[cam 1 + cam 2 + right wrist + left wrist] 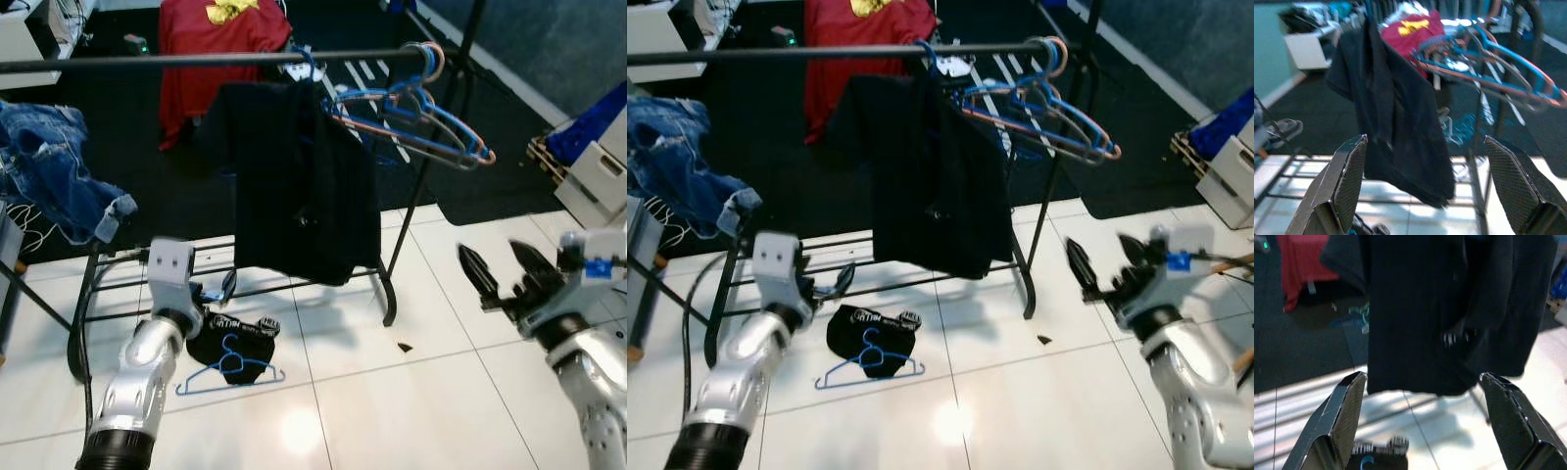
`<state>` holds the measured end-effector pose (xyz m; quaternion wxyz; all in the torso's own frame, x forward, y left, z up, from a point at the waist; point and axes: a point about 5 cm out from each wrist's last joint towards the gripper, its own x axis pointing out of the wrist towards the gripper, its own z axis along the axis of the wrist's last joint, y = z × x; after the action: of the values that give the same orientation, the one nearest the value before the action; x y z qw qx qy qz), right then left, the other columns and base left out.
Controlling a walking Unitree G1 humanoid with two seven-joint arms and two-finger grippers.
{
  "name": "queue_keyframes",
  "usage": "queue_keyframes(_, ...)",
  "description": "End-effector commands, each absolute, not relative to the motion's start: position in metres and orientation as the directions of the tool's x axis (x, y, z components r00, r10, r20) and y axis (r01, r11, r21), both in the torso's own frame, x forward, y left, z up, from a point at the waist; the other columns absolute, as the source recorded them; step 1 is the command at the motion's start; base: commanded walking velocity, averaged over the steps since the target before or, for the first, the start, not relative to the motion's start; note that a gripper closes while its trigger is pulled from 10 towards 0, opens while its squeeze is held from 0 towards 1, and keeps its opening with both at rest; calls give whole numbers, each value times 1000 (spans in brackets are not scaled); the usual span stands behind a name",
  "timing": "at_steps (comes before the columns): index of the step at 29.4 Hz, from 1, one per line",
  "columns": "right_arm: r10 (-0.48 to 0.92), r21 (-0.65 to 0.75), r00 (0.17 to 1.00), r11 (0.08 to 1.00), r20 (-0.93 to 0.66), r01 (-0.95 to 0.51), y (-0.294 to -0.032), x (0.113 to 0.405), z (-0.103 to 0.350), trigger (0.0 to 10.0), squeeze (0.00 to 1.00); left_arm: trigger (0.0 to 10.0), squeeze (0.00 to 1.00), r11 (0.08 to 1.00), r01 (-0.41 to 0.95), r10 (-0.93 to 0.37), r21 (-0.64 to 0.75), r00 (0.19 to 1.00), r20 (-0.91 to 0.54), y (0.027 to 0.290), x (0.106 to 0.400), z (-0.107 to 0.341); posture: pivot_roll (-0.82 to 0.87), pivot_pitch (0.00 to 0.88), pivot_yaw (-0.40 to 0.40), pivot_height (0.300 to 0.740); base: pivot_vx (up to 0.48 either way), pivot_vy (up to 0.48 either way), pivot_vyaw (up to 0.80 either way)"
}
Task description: Hang hanger
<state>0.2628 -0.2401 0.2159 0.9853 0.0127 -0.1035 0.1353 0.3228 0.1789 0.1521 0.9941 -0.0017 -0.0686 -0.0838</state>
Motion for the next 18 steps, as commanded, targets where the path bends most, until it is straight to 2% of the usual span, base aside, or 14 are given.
queue_keyframes(1, 264, 0, 945, 963, 191, -269, -242, 261, 215, 10000, 0, 10000, 0, 985, 169, -167, -11, 980, 105, 177, 320, 145, -69, 179, -8, 740, 420, 0, 794)
queue_keyframes(3, 260, -3, 942, 964, 211, -265, -245, 261, 222, 10000, 0, 10000, 0, 983, 182, -180, -13, 976, 124, 173, 321, 150, -71, 179, -9, 740, 424, 0, 794)
queue_keyframes(9, 245, -18, 941, 969, 234, -248, -253, 260, 235, 10000, 0, 10000, 0, 978, 205, -201, -19, 969, 143, 166, 321, 156, -79, 180, -10, 740, 434, 0, 0)
queue_keyframes(18, 299, -58, 923, 954, 244, -294, -252, 258, 252, 10000, 0, 10000, 0, 974, 224, -219, -24, 966, 138, 161, 320, 157, -79, 183, -10, 740, 432, 0, 0)
